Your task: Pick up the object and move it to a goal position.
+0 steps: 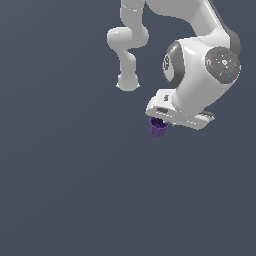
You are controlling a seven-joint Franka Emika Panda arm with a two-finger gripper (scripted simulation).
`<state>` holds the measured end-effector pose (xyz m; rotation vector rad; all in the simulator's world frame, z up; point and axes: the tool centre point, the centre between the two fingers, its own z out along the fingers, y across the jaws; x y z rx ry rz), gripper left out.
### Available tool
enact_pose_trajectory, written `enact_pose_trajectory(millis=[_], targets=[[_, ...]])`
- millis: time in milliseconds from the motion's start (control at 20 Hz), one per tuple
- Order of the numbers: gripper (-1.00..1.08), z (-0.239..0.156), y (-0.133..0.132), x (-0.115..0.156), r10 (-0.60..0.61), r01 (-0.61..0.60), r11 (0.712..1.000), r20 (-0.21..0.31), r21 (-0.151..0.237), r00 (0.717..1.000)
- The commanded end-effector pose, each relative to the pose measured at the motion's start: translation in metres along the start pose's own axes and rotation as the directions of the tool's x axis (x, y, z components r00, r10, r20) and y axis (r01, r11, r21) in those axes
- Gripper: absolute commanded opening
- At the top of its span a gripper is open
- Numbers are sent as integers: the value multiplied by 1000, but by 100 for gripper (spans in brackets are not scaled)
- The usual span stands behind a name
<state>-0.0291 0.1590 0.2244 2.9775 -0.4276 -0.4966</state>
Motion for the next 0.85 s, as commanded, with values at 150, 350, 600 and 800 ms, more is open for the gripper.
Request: enact_pose_trajectory(millis=[150,350,600,800], targets=[[-100,-36,-24,-47,0,0,1000,-1,0,1000],[-100,-59,-40,-76,0,0,1000,-1,1,1000],[-100,-75,-52,-94,1,-1,1000,-1,1,1000],[-100,-77,-54,-96,1,-1,1000,0,2,1000]])
